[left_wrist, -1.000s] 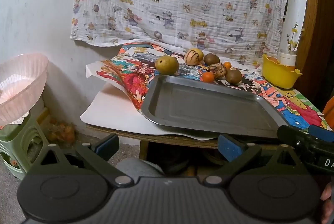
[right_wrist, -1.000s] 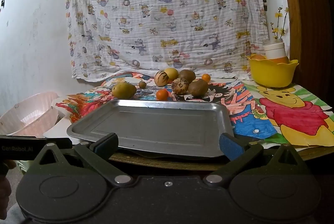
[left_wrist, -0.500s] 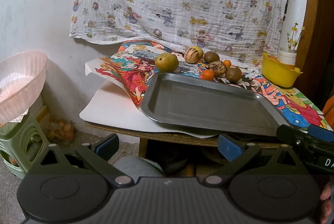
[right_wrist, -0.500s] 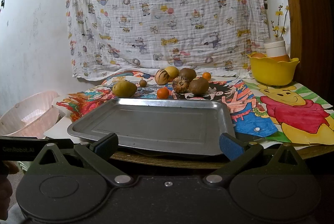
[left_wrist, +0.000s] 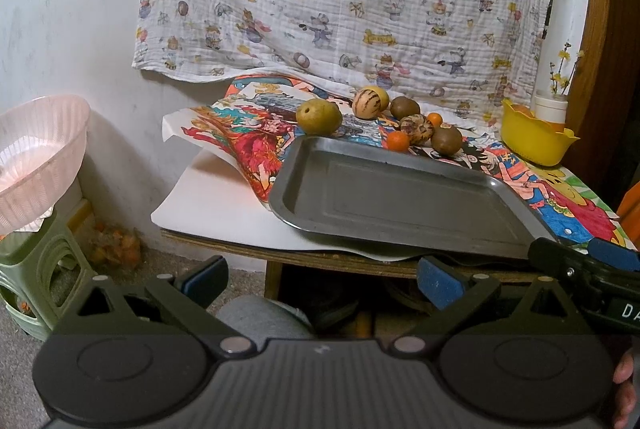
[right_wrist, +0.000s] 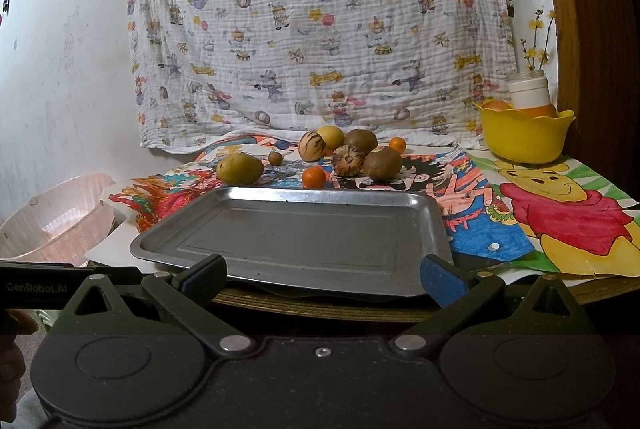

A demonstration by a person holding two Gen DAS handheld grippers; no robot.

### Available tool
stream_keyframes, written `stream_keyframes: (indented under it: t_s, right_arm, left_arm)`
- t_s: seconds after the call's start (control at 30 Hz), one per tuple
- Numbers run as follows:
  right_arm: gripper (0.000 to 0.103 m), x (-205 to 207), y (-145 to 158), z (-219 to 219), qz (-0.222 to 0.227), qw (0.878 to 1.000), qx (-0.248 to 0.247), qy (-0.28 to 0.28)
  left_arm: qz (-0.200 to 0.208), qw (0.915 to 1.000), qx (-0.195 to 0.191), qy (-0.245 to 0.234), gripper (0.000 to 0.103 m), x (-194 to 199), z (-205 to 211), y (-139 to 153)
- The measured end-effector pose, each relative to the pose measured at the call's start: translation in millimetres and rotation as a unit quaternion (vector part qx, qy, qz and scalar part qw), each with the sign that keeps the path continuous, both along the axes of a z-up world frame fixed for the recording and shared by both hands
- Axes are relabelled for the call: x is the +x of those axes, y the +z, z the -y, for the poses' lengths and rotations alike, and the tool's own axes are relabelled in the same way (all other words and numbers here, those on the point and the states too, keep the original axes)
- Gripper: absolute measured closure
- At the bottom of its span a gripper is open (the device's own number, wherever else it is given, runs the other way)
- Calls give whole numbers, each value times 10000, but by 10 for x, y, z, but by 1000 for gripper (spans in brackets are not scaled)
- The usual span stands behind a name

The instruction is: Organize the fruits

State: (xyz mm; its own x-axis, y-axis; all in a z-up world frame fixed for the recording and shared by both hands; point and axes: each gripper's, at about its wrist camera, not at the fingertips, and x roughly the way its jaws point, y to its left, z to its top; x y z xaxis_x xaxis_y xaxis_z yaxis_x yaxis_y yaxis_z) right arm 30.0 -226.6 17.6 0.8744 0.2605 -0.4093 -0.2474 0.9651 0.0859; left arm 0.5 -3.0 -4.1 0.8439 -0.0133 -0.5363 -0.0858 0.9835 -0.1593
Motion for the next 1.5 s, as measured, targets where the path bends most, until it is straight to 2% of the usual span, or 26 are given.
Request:
stream_keyframes:
  t_s: [1.1, 1.3, 1.5]
  right_arm:
    - [0, 19, 12, -11, -11, 10000, -23, 6]
    - [0, 62, 31, 4, 78, 9999, -154, -4]
    - [0, 212, 69, -10, 177, 9992, -346, 47]
  left_arm:
    - [-36, 10000, -24, 19, 1, -2, 6, -27]
    - [-44, 10000, -24, 62, 1, 25, -11, -35]
    - [57, 9999, 100, 82, 1, 107, -98, 82]
